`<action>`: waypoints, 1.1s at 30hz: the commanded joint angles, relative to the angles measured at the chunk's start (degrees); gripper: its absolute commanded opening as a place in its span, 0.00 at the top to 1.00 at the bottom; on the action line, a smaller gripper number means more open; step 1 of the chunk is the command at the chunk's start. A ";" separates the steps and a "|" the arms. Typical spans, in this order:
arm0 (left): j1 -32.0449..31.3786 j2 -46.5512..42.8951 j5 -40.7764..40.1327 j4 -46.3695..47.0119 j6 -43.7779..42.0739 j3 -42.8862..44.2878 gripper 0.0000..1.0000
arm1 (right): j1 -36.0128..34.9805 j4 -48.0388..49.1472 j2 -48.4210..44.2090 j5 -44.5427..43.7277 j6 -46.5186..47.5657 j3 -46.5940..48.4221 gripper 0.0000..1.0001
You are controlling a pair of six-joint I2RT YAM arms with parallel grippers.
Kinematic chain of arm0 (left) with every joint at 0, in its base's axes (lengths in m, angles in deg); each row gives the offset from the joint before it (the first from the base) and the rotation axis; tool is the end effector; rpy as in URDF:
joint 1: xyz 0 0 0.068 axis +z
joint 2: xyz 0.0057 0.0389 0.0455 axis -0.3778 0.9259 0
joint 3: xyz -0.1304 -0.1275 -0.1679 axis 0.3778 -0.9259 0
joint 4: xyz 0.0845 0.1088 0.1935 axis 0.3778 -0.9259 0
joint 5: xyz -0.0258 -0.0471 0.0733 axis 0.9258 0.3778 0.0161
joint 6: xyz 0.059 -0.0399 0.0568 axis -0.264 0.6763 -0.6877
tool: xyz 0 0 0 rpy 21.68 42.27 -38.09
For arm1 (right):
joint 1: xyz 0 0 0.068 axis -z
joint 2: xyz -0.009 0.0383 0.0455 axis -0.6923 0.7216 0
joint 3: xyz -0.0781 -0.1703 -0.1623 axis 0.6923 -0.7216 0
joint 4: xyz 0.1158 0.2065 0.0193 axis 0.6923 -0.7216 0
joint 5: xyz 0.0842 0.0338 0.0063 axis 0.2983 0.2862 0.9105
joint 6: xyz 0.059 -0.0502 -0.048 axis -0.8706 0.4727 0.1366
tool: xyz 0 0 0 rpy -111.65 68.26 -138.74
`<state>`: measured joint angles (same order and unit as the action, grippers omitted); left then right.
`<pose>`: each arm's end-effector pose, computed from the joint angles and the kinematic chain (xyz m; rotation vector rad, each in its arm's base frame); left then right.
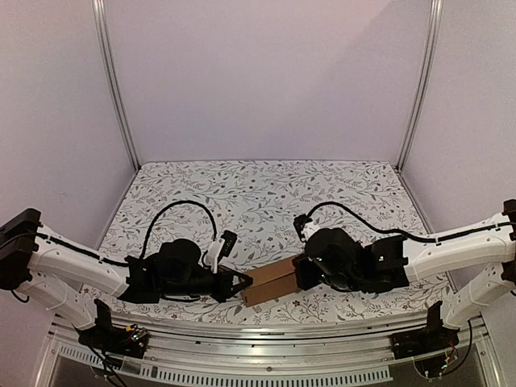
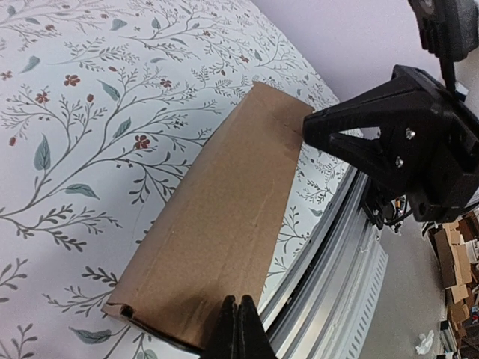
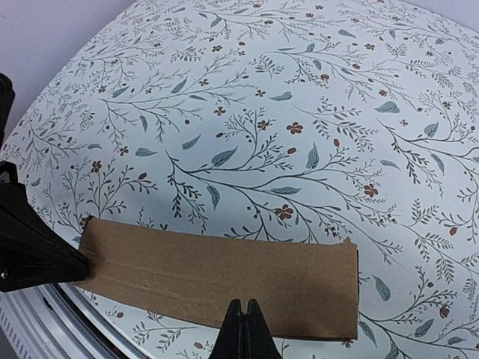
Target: Fold the paper box
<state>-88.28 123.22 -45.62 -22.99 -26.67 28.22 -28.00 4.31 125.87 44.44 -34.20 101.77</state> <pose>0.1176 -0.2683 0.1403 0.4742 2.2149 -1.1361 0.1314 0.2840 0.1723 -0.4665 2.2426 0.4739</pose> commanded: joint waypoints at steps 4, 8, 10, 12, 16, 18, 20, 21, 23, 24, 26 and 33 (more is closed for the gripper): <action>0.52 1.59 0.02 -9.00 -0.62 -2.07 1.00 | 2.36 -5.10 -9.46 -0.80 5.39 3.80 1.00; 0.56 1.59 0.08 -8.97 -0.73 -2.02 1.00 | 4.22 -5.57 -9.53 -0.61 6.51 3.91 1.00; 0.52 1.61 0.19 -8.97 -0.70 -1.93 1.00 | 5.04 -5.26 -8.59 -0.26 6.35 3.49 1.00; 0.52 1.55 0.30 -8.90 -0.68 -1.91 1.00 | 5.72 -4.27 -7.01 0.24 6.23 2.61 1.00; 0.46 1.59 0.18 -8.95 -0.73 -1.99 1.00 | 6.40 -0.84 -2.85 2.23 4.01 -0.93 1.00; 0.47 1.59 0.21 -8.97 -0.60 -2.00 1.00 | 6.53 0.52 -0.13 3.14 2.72 -2.36 1.00; 0.51 1.51 0.21 -8.91 -0.56 -2.08 1.00 | 6.57 1.46 1.68 4.05 1.13 -3.85 1.00; 0.44 1.54 0.26 -8.90 -0.53 -2.16 1.00 | 6.52 1.92 2.10 4.48 0.59 -4.63 1.00; 0.51 1.42 0.17 -9.05 -0.55 -2.26 1.00 | 6.53 2.42 2.37 4.89 -0.61 -5.87 1.00; 0.44 1.34 0.16 -9.12 -0.56 -2.36 1.00 | 6.49 2.43 1.79 4.90 -0.99 -6.21 1.00; 0.51 1.24 0.09 -9.20 -0.56 -2.31 1.00 | 6.59 2.17 0.39 4.80 -0.93 -6.14 1.00; 0.46 1.24 0.03 -9.66 -0.73 -1.93 1.00 | 6.55 -1.99 -5.57 2.16 2.58 -1.77 1.00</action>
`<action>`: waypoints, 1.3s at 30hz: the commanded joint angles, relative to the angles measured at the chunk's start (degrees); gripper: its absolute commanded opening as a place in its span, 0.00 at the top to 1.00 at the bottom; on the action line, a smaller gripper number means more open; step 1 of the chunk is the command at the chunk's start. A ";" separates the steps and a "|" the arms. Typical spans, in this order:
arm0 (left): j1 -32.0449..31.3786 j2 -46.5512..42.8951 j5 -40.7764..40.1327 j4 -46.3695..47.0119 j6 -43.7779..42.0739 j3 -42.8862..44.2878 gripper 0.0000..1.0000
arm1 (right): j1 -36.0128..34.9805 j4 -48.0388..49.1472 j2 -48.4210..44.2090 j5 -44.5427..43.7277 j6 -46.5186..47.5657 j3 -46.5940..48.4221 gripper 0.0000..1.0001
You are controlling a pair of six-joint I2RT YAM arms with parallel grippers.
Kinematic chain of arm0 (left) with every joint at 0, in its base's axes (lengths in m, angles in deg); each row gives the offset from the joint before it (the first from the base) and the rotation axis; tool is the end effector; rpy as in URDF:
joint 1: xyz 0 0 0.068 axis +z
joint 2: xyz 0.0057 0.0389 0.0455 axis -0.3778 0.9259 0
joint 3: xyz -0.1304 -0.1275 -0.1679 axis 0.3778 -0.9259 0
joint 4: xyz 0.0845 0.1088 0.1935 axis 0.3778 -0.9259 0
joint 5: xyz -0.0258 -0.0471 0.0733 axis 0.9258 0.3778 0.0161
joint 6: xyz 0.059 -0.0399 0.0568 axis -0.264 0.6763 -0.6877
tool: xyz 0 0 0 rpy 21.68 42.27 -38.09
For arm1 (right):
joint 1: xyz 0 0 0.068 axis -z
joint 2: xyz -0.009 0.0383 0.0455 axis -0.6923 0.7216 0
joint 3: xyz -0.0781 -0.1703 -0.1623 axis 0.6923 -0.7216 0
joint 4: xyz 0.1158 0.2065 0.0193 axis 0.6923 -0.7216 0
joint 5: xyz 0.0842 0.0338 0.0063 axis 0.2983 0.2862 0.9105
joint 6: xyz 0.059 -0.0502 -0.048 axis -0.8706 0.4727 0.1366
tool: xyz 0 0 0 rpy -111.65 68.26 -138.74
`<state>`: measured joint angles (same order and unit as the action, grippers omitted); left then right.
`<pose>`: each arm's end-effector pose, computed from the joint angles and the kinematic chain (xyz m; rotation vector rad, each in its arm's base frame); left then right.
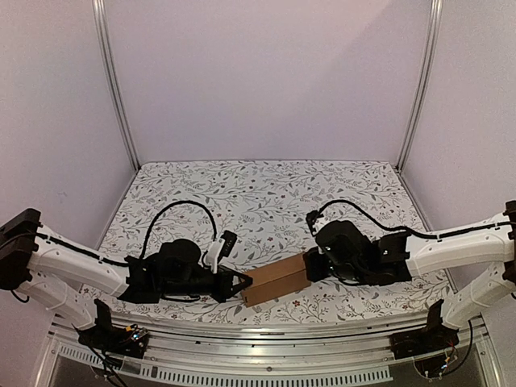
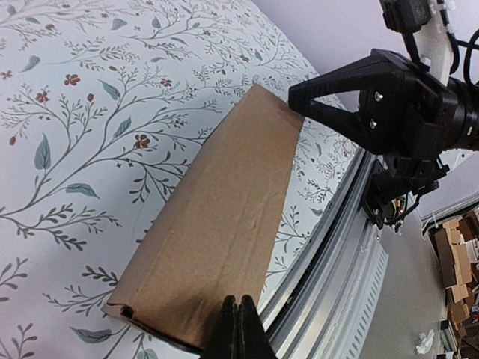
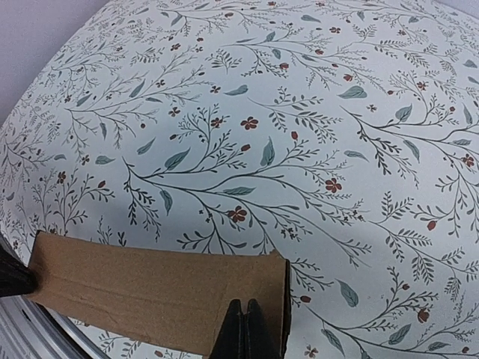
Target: Fold the paper box
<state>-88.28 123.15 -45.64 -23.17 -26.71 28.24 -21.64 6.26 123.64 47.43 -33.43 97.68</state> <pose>0.1176 -0.2681 0.1403 0.4750 2.2160 -1.1343 0.1542 0.2600 0.1630 -0.3847 2.2743 0.4559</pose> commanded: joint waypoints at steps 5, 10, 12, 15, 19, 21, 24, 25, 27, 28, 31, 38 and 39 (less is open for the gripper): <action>0.48 1.39 0.05 -9.63 -0.75 -1.85 1.00 | 0.22 -5.08 -4.57 -2.56 3.58 3.28 1.00; 0.51 1.33 0.05 -10.10 -0.86 -1.45 1.00 | 0.22 -4.51 -1.70 -3.01 2.16 1.26 1.00; 0.46 1.39 0.00 -10.33 -0.95 -1.24 1.00 | 0.23 -3.65 0.33 -2.90 1.21 -0.19 1.00; 0.50 1.46 0.09 -10.51 -0.89 -1.16 1.00 | 0.16 -2.42 3.01 -0.91 -0.79 -1.82 1.00; 0.46 1.39 0.06 -10.58 -0.91 -1.23 1.00 | 0.18 -1.48 2.57 0.59 -2.27 -2.96 1.00; 0.48 1.39 -0.01 -10.63 -0.90 -1.19 1.00 | 0.16 -1.78 1.34 0.46 -1.92 -2.78 1.00; 0.43 1.32 -0.01 -10.67 -0.93 -1.06 1.00 | 0.21 -2.94 -1.59 0.24 -0.85 -1.17 1.00; 0.43 1.31 0.05 -10.67 -0.93 -1.09 1.00 | 0.16 -3.10 -2.71 0.31 -0.32 -0.45 1.00; 0.43 1.23 0.13 -10.85 -1.03 -0.97 1.00 | 0.15 -3.22 -3.87 0.94 0.92 1.21 1.00; 0.43 1.21 0.04 -10.89 -1.11 -0.94 1.00 | 0.20 -3.18 -4.12 1.40 1.32 2.04 1.00; 0.43 1.00 -0.11 -11.32 -1.25 -0.75 1.00 | 0.22 -3.02 -3.47 3.57 2.51 4.82 1.00; 0.43 0.50 0.10 -11.87 -1.83 -0.08 1.00 | -0.02 0.60 2.74 7.64 1.82 5.38 1.00; 0.43 0.25 0.05 -12.14 -2.02 0.20 1.00 | -0.03 0.91 4.06 7.95 1.49 5.17 1.00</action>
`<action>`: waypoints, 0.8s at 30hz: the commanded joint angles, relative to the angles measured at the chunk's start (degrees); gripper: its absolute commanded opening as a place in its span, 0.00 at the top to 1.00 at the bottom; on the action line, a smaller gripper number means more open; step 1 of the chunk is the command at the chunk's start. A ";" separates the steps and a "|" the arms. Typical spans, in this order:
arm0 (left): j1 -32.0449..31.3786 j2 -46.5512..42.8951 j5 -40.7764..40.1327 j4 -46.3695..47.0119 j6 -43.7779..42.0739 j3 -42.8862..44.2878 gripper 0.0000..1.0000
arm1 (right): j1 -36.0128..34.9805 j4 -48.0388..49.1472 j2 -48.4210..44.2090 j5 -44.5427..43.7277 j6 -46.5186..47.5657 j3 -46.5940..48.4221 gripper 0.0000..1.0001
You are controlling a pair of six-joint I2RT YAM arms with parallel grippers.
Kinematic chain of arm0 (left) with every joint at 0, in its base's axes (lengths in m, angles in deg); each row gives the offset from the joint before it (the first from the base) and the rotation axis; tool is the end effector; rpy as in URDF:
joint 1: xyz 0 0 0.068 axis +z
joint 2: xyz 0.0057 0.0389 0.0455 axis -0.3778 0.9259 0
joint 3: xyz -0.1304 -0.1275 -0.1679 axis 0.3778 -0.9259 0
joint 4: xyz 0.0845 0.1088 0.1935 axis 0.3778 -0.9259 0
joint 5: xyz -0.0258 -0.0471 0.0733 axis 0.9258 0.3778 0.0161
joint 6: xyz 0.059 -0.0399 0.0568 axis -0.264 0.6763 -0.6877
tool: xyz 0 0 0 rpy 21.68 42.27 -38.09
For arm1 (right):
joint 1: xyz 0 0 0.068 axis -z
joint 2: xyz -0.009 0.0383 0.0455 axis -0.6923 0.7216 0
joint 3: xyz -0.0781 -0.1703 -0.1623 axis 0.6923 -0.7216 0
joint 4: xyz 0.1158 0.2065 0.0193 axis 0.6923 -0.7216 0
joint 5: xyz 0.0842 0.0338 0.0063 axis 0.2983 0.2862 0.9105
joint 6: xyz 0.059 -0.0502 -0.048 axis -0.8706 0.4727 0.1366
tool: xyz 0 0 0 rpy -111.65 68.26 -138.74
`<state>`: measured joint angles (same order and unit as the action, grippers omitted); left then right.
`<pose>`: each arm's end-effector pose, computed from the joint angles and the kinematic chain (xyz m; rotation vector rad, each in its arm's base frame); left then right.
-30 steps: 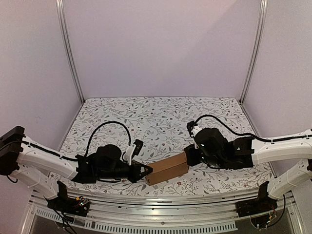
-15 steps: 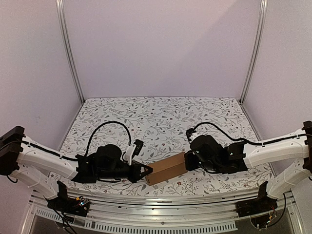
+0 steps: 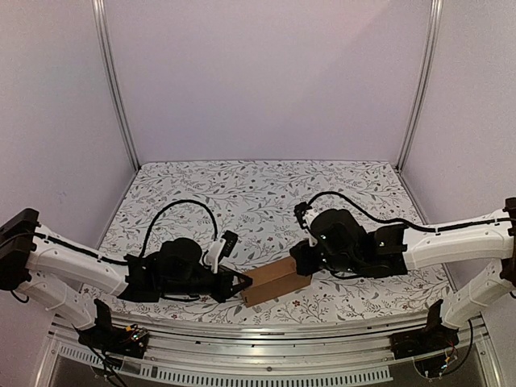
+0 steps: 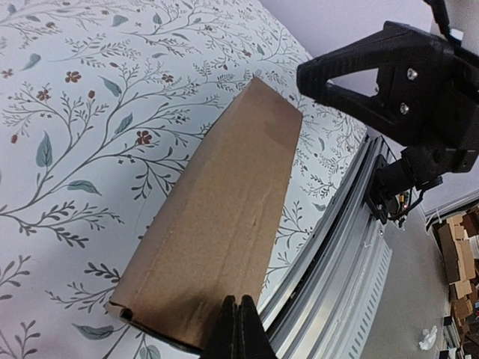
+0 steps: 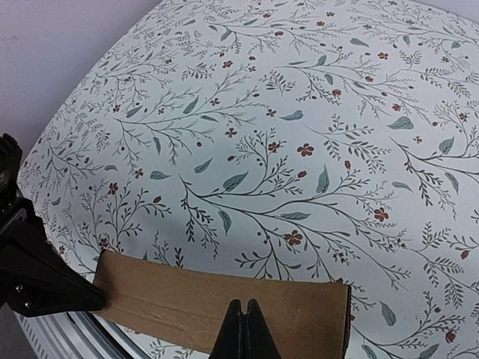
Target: Fold the paper box
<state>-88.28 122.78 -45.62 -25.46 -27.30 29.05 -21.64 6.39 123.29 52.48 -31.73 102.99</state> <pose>0.1175 -0.2680 0.1411 0.4900 2.2297 -1.1142 0.1554 0.2787 0.1938 -0.4329 2.2285 0.6066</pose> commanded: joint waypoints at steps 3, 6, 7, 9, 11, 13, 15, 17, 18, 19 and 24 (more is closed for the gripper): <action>0.43 -0.42 -0.10 -11.14 -2.06 0.26 1.00 | -0.03 2.14 6.87 4.13 -1.28 -1.15 1.00; 0.43 -1.52 -0.39 -12.13 -2.62 0.88 1.00 | -0.10 2.43 8.12 4.75 -2.12 -1.90 1.00; 0.43 -1.87 -0.44 -12.32 -2.76 1.06 1.00 | -0.04 2.60 8.23 4.69 -2.35 -2.19 1.00; 0.43 -2.60 -0.57 -12.92 -3.03 1.45 1.00 | -0.04 2.68 8.20 4.53 -2.75 -2.80 1.00; 0.43 -3.72 -0.75 -13.66 -3.24 1.87 1.00 | -0.06 2.69 8.11 4.42 -3.10 -3.14 1.00; 0.43 -5.84 -0.75 -14.44 -3.28 1.91 1.00 | -0.03 2.67 8.10 4.42 -3.16 -3.26 1.00; 0.43 -8.79 -0.75 -15.51 -3.26 1.69 1.00 | -0.08 2.74 8.10 4.42 -3.18 -3.26 1.00; 0.43 -12.17 -2.76 -16.91 -3.45 1.73 1.00 | -0.11 2.74 8.17 4.42 -3.12 -3.19 1.00; 0.43 -13.55 -3.04 -17.64 -3.72 1.73 1.00 | -0.11 2.79 8.19 4.43 -3.18 -3.18 1.00; 0.43 -14.53 -3.38 -18.17 -4.00 1.66 1.00 | -0.10 2.84 8.26 4.42 -3.17 -3.11 1.00; 0.52 -16.23 -3.46 -19.02 -4.40 1.69 1.00 | -0.10 3.00 8.54 4.89 -3.19 -3.09 1.00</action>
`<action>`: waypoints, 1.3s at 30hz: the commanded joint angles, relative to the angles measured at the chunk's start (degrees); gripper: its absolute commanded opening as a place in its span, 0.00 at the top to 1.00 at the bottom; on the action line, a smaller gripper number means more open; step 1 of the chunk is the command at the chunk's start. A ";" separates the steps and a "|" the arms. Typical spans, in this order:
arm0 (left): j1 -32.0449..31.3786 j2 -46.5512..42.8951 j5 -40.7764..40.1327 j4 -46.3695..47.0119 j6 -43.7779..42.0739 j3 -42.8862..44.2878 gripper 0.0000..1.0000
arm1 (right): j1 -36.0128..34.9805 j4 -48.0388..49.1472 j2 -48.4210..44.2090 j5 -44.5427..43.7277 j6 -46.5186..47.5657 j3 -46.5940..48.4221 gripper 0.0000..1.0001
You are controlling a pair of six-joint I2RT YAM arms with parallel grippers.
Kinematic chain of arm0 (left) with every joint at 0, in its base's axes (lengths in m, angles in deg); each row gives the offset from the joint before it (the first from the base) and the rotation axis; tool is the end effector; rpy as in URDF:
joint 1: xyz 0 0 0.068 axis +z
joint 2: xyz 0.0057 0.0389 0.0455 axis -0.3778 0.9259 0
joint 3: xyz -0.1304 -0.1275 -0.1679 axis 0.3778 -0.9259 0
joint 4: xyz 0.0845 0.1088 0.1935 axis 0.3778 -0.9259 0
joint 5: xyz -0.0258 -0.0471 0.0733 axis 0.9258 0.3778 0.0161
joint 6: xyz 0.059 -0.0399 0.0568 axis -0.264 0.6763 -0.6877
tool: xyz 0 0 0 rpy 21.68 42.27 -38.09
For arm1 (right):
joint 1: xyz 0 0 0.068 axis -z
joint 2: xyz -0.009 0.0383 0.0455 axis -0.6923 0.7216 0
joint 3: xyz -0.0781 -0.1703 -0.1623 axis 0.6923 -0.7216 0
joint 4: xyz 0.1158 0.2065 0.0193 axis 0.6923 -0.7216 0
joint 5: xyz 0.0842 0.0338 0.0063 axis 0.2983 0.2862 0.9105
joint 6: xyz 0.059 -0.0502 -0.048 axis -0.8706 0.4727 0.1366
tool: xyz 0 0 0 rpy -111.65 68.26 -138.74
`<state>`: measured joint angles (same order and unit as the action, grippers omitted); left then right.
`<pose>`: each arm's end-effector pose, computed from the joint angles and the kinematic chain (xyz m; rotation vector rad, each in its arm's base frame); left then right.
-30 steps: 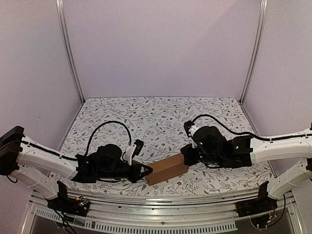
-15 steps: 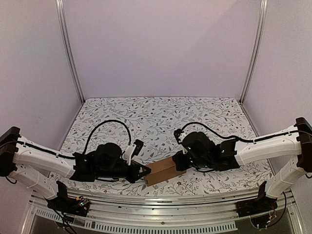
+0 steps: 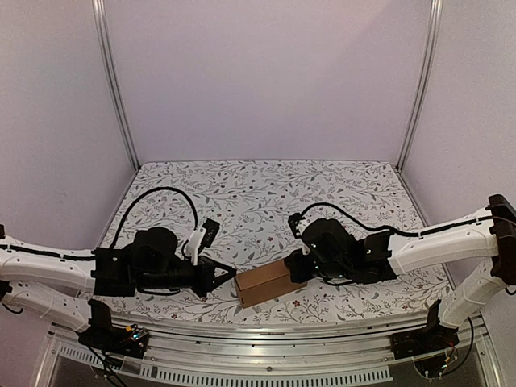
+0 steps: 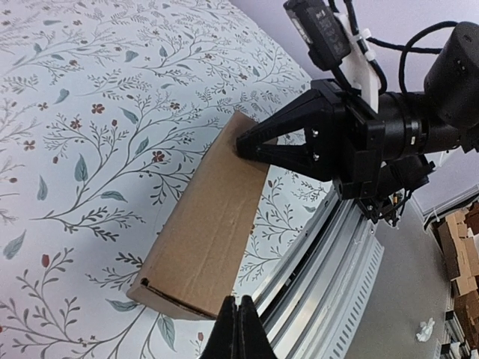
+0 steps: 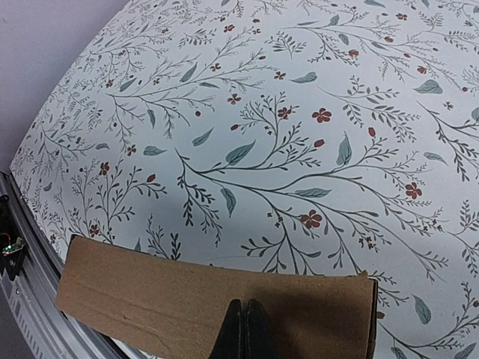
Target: Fold the paper box
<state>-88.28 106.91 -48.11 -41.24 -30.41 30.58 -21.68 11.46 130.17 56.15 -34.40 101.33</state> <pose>0.1090 -0.2402 0.1840 0.5080 2.1676 -1.0700 0.1557 0.2920 0.1570 -0.4437 2.3150 0.6349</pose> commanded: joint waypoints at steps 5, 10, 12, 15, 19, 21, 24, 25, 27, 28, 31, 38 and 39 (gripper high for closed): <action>0.52 3.93 -0.03 0.52 -1.23 -0.55 1.00 | -0.08 -2.06 1.53 1.41 -0.57 -1.47 1.00; 0.61 13.72 3.04 10.20 1.94 -3.71 1.00 | -0.10 -2.05 1.31 1.26 -0.49 -1.76 1.00; 0.61 17.62 4.67 14.17 3.85 -5.25 1.00 | -0.08 -2.10 1.31 1.32 -0.54 -1.91 1.00; 0.52 20.78 6.34 17.75 5.83 -6.88 1.00 | -0.15 -2.18 0.98 1.19 -0.62 -2.20 1.00; 0.52 18.90 5.84 15.51 5.44 -6.98 1.00 | -0.08 -2.18 0.74 1.09 -0.67 -2.32 1.00; 0.52 16.97 4.77 12.13 4.08 -5.62 1.00 | -0.12 -2.16 0.78 1.10 -0.63 -2.23 1.00; 0.57 14.01 3.31 7.53 2.14 -3.41 1.00 | -0.14 -2.17 0.48 1.05 -0.50 -1.92 1.00; 0.59 13.31 2.67 6.03 1.54 -2.53 1.00 | -0.08 -2.26 0.00 1.02 -0.46 -1.81 1.00; 0.61 12.41 1.79 2.33 0.54 -0.25 1.00 | -0.13 -3.20 -0.92 0.85 -0.03 -1.21 1.00; 0.61 12.04 1.75 0.71 0.06 0.88 1.00 | -0.13 -4.01 -1.85 0.77 0.27 -0.77 1.00; 0.61 10.39 -0.21 -3.03 -0.91 3.28 0.90 | -0.12 -6.32 -4.36 0.09 1.48 0.16 1.00; 1.02 7.16 -6.36 -14.30 -6.73 11.02 0.71 | -0.12 -13.65 -13.11 -1.74 3.58 1.02 1.00; 1.16 7.02 -7.06 -15.75 -7.69 12.42 0.68 | -0.08 -14.55 -14.83 -2.21 3.52 0.44 1.00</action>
<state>-88.17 115.53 -50.38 -47.49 -33.23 37.77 -21.66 3.31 120.34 55.94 -32.36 100.91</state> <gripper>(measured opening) 0.259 0.006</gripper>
